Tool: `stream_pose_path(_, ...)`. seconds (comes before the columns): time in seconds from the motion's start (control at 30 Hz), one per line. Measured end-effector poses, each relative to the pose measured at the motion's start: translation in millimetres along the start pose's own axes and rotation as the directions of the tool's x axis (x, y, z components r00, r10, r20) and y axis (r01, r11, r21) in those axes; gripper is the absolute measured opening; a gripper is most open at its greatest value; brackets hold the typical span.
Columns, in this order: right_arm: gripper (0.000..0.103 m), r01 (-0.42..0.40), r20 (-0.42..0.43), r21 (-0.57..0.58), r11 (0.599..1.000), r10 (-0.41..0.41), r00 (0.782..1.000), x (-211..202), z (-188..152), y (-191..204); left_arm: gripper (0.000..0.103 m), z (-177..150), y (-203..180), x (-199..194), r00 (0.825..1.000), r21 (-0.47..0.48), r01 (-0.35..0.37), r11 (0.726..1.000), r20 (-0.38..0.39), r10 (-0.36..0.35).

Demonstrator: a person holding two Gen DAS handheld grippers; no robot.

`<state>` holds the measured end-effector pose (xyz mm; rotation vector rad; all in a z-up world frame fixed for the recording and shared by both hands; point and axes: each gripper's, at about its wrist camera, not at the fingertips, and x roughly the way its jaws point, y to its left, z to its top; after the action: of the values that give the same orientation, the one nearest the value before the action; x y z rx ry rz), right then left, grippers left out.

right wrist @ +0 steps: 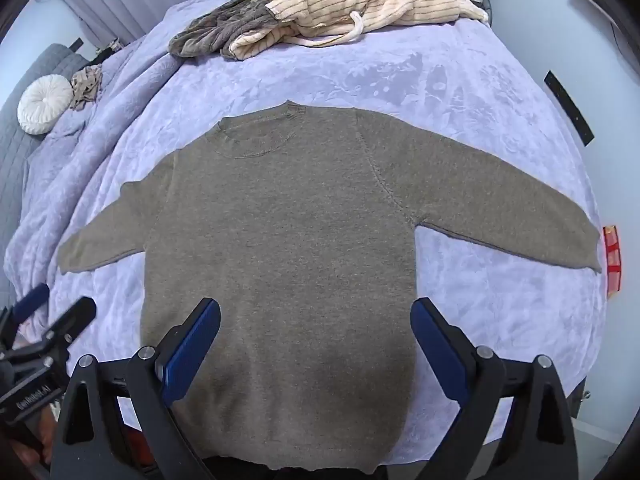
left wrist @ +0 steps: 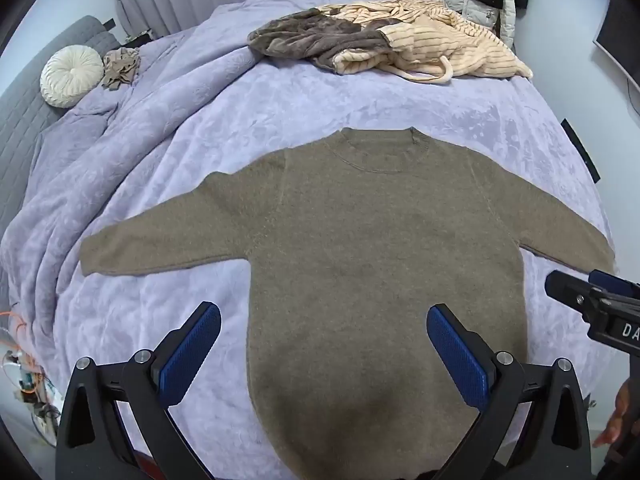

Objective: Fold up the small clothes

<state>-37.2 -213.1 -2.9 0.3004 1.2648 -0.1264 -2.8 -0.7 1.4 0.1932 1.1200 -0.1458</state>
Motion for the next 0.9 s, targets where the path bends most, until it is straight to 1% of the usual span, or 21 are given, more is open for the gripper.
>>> stream_pose_path(0.07,0.097,-0.002,0.004,-0.021,1.000,0.002,1.000,-2,0,6,0.103,-2,-5,-6,1.000,0.003,0.009,1.000,0.025,-0.009)
stream_pose_path(0.13,0.097,-0.015,0.033,-0.017,1.000,0.015,0.999,-8,-1,3,0.103,-3,-11,-16,0.997,0.009,0.003,1.000,0.073,-0.004)
stream_pose_path(0.17,0.097,0.005,0.023,-0.020,1.000,-0.005,1.000,-10,1,3,0.103,-4,-13,-22,0.995,0.008,-0.003,1.000,0.101,0.002)
stream_pose_path(0.2,0.097,0.027,0.023,-0.026,0.999,-0.026,0.999,-10,3,6,0.103,1,-5,-21,0.998,0.006,0.022,1.000,0.052,-0.023)
stream_pose_path(0.27,0.097,0.043,0.035,-0.035,0.998,-0.042,0.999,-11,4,7,0.103,5,0,-26,0.997,-0.009,0.035,0.999,0.067,-0.035)
stream_pose_path(0.3,0.097,0.045,0.035,-0.035,0.998,-0.044,0.998,-11,6,10,0.103,11,4,-28,0.997,-0.021,0.048,0.999,0.057,-0.047)
stream_pose_path(0.4,0.097,0.039,0.037,-0.025,0.999,-0.038,0.999,-10,8,7,0.103,18,5,-24,1.000,-0.021,0.024,0.999,0.019,-0.024)
stream_pose_path(0.47,0.097,0.047,0.035,-0.023,0.999,-0.046,0.998,-7,8,8,0.103,19,4,-21,1.000,-0.029,0.027,0.999,-0.001,-0.027)
stream_pose_path(0.57,0.097,0.060,0.035,-0.022,0.998,-0.059,0.998,-6,9,9,0.103,20,8,-19,1.000,-0.044,0.026,0.999,-0.011,-0.026)
stream_pose_path(0.73,0.097,0.073,0.024,-0.014,0.997,-0.073,0.997,-2,8,8,0.103,16,5,-16,0.999,-0.049,0.030,0.998,-0.027,-0.032)
stream_pose_path(0.9,0.097,0.077,0.031,-0.013,0.997,-0.077,0.997,-4,9,9,0.103,15,6,-15,0.999,-0.050,0.030,0.998,-0.029,-0.032)
